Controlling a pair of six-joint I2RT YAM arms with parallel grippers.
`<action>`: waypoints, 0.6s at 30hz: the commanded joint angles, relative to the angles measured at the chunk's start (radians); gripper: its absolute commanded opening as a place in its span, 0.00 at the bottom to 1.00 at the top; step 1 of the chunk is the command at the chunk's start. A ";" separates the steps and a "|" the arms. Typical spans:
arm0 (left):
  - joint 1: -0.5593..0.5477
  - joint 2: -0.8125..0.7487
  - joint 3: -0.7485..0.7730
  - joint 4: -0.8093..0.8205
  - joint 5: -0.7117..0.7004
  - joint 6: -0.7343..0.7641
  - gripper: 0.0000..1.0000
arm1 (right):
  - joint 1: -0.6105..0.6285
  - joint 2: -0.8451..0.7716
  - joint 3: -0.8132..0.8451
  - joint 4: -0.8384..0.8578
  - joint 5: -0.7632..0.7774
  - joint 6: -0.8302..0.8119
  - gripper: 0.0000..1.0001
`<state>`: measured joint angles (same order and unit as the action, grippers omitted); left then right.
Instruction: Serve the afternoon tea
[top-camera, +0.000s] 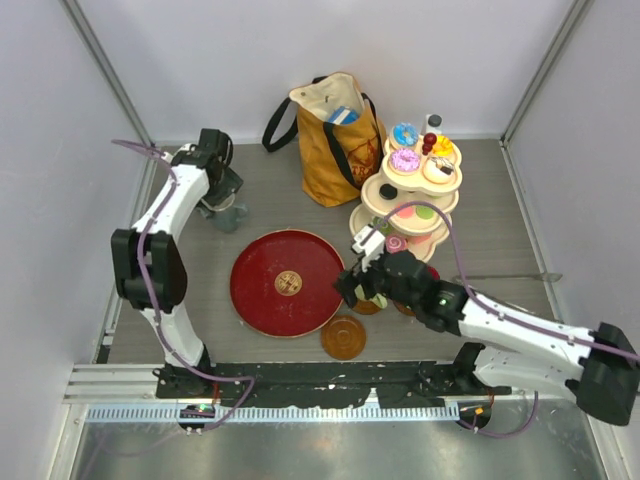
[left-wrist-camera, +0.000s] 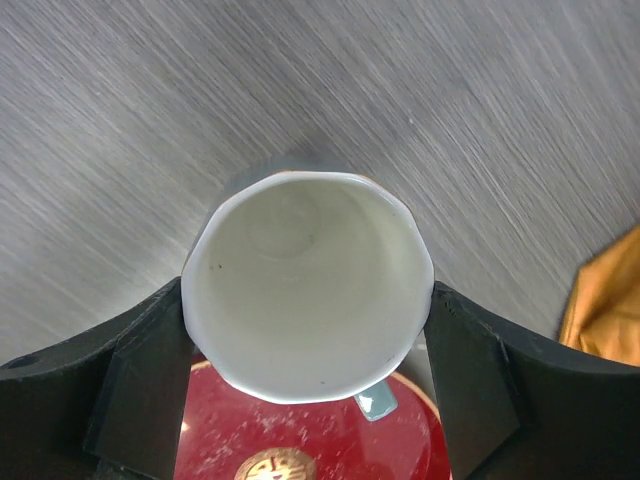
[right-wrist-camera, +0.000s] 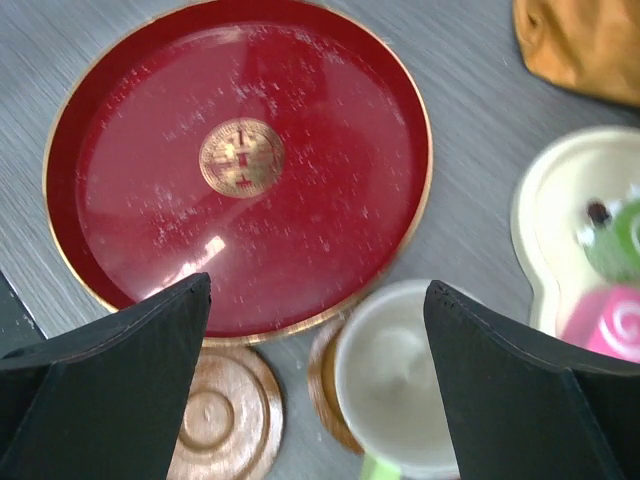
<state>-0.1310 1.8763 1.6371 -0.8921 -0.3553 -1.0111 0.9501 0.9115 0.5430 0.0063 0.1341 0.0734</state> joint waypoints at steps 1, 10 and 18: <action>-0.022 -0.204 -0.020 0.094 -0.031 0.092 0.00 | 0.006 0.156 0.185 0.208 -0.115 -0.116 0.91; -0.071 -0.330 -0.077 -0.015 0.073 0.094 0.00 | 0.029 0.436 0.421 0.322 -0.162 -0.185 0.90; -0.166 -0.437 -0.140 -0.054 0.180 0.077 0.00 | 0.079 0.593 0.506 0.340 -0.067 -0.202 0.89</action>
<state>-0.2478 1.5383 1.4914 -0.9524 -0.2218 -0.9276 1.0107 1.4677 1.0119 0.2844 0.0105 -0.1112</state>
